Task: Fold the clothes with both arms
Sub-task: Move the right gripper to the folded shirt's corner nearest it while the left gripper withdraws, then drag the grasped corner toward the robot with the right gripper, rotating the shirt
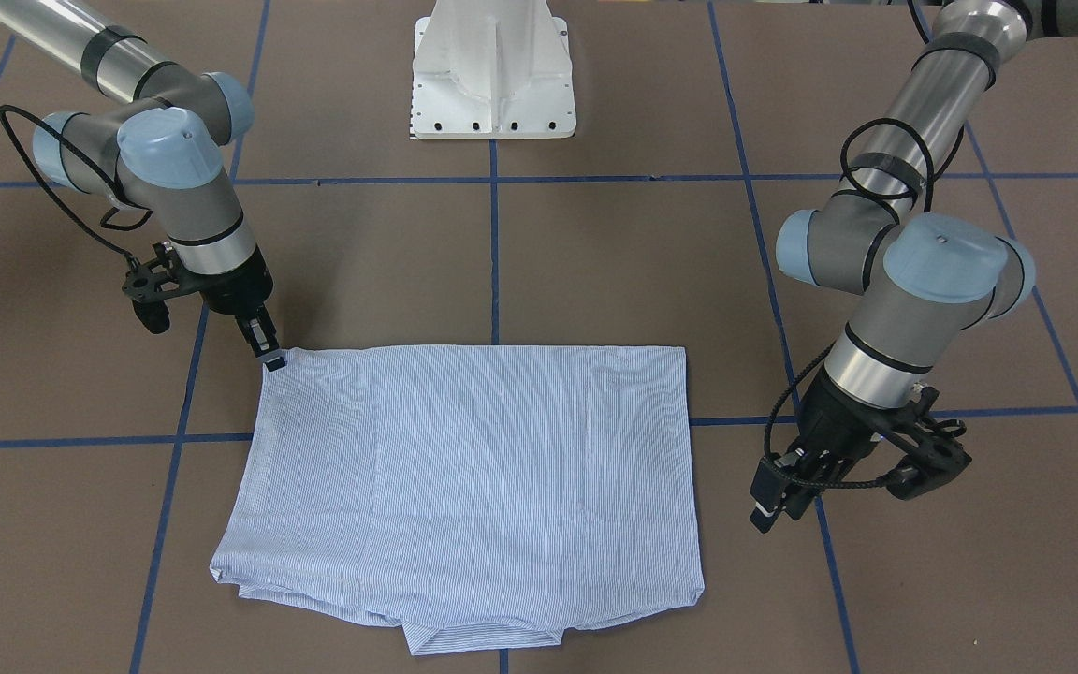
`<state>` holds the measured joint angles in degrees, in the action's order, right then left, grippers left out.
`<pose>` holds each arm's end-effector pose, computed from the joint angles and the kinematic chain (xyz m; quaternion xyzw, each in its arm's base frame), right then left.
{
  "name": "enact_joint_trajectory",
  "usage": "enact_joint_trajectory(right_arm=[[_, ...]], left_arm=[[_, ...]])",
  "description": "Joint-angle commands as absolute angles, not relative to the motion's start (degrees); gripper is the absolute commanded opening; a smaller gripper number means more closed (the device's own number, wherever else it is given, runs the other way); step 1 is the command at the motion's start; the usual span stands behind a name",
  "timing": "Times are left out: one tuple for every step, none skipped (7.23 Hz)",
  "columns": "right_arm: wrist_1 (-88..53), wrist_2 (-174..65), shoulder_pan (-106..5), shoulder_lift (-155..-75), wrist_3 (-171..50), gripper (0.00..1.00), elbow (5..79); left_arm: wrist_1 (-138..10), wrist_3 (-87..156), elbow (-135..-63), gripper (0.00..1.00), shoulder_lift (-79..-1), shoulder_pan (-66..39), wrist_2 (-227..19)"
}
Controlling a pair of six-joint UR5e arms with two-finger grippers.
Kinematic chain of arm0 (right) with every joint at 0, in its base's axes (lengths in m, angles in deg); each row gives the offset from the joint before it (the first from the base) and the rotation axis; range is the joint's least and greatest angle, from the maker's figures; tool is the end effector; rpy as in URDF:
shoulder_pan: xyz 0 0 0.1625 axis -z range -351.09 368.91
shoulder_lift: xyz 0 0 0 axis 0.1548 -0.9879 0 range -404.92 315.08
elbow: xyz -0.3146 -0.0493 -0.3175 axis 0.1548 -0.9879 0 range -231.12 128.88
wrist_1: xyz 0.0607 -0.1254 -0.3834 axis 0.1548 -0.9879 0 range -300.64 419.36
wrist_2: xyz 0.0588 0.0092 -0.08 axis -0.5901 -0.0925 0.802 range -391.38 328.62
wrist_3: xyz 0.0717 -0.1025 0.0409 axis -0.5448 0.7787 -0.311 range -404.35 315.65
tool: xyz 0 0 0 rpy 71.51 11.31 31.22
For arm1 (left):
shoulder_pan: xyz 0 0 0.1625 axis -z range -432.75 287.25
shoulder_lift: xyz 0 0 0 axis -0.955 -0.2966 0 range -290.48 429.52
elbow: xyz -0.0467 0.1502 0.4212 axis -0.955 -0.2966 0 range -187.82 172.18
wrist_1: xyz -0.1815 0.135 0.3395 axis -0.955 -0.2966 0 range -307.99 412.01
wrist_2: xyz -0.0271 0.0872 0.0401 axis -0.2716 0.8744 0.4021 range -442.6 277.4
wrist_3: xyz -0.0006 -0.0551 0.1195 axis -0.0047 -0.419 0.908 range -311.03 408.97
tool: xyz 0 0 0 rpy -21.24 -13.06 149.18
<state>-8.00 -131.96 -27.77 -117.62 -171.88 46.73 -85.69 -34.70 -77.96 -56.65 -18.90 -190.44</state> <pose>-0.4526 -0.4731 0.4411 -0.0872 -0.4027 0.5194 0.7486 0.3919 -0.6942 0.3824 0.1487 0.5190 -0.2624 0.7998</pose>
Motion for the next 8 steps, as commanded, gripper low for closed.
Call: enact_joint_trajectory(right_arm=[[-14.9,-132.5,-27.2,-121.3,-172.1,0.00,55.6],[-19.9,-132.7,-23.9,-126.3,-172.0,0.00,65.4],[-22.0,-134.1,-18.7,-129.9,-172.1,0.00,71.7],[-25.4,-141.1,-15.1,-130.3,-172.1,0.00,75.2],[-25.9,-150.6,-12.7,-130.1,-174.2,0.00,77.8],[-25.9,-151.9,-4.6,-129.8,-181.5,0.00,79.2],[-25.9,-148.6,4.2,-130.0,-186.2,0.16,79.2],[-26.1,-144.1,9.0,-130.8,-189.0,0.99,79.6]], left_arm=[[-86.3,-34.9,-78.0,0.55,-56.4,-19.0,-190.5],[-86.4,-34.9,-78.2,0.55,-56.6,-19.0,-190.7],[-86.2,-34.9,-80.1,0.55,-56.3,-19.2,-191.8],[-86.4,-35.0,-80.7,0.55,-56.3,-19.3,-197.0],[-86.4,-35.2,-81.3,0.55,-56.3,-19.4,-198.8],[-86.3,-35.6,-84.0,0.57,-56.2,-20.4,-200.9],[-86.3,-38.1,-86.0,0.62,-56.2,-21.8,-203.8],[-86.2,-41.7,-87.4,0.66,-56.2,-23.9,-204.1]])
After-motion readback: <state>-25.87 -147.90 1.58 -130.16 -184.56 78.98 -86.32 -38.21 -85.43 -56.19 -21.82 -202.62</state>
